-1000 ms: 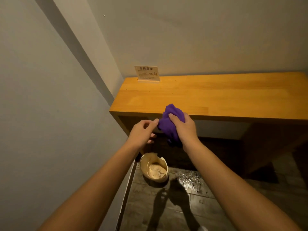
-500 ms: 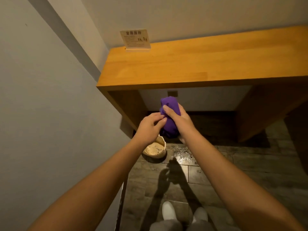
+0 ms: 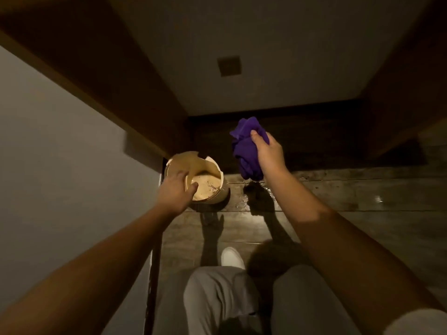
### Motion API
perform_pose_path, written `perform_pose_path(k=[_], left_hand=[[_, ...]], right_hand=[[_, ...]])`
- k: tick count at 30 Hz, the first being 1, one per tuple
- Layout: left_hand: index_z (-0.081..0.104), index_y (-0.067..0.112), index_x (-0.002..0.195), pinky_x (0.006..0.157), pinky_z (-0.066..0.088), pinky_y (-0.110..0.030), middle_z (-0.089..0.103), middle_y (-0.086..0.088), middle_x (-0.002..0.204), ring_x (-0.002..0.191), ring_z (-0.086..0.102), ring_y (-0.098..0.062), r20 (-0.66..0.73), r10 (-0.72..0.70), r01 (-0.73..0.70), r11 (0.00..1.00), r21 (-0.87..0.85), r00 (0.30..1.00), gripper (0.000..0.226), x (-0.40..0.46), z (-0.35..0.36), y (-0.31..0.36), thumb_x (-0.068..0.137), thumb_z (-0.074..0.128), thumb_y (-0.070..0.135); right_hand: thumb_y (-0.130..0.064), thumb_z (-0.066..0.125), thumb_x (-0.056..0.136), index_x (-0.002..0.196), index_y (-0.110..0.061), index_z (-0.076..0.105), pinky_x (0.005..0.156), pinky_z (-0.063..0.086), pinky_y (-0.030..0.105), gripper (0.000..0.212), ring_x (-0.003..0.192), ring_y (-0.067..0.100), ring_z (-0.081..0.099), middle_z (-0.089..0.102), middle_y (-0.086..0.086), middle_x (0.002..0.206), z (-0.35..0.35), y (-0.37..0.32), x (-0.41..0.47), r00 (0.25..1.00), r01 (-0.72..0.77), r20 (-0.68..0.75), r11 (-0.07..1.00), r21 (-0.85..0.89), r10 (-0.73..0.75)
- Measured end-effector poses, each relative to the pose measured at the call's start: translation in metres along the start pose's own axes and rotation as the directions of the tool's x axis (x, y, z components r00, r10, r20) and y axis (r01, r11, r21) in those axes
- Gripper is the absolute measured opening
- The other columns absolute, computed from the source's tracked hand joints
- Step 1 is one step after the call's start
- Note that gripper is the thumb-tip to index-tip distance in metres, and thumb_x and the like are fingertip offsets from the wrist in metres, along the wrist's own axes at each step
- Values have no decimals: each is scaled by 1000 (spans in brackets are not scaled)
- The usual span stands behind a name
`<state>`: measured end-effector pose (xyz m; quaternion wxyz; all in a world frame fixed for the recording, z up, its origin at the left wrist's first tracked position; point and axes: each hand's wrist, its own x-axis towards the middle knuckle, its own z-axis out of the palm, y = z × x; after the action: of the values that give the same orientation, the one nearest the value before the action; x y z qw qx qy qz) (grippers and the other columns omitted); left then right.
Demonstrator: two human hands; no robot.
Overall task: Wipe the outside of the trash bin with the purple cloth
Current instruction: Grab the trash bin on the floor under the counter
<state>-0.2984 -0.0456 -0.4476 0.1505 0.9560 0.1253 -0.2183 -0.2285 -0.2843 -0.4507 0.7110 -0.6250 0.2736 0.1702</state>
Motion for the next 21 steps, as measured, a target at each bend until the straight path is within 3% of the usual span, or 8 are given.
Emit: perform_pose_path(k=[3,6,9,16,21], left_hand=[[45,15,153,113,43,-51,52,-15,153,135,53,-36,104,-58,68,992,-102,993,66,46,64,-22,102,51,55],[43,15,155,118,38,-52,42,-11,161,142,45,-35,182,26,2,988,-153,983,71,90,126,-32,99,57,56],[39,16,157,121,34,-49,38,-10,165,148,39,-33,212,127,-124,992,-28,969,71,121,179,-41,98,61,50],[47,19,148,100,53,-50,66,-17,135,118,63,-38,85,142,-148,986,76,986,42,141,229,-59,106,50,25],[60,13,137,98,50,-45,69,-14,126,118,62,-35,-46,122,-127,985,-114,991,34,119,199,-62,106,55,23]], right_hand=[[-46,57,102,118,-41,58,77,52,31,17,100,12,61,61,-15,108,-2,56,51,1000,-2,-2,1000,-1,2],[-44,57,103,120,-40,58,94,57,44,18,113,22,64,64,-6,122,-2,105,104,1000,14,-9,997,75,-13],[-45,56,103,133,-36,58,103,53,48,32,120,24,62,62,-3,130,0,151,145,999,41,6,995,86,-41],[-46,55,102,146,-32,51,106,51,52,46,126,27,60,59,1,142,5,203,183,995,65,71,994,92,-72],[-46,52,104,149,-34,49,111,47,51,46,132,28,56,57,1,146,-2,166,162,989,122,81,990,70,-127]])
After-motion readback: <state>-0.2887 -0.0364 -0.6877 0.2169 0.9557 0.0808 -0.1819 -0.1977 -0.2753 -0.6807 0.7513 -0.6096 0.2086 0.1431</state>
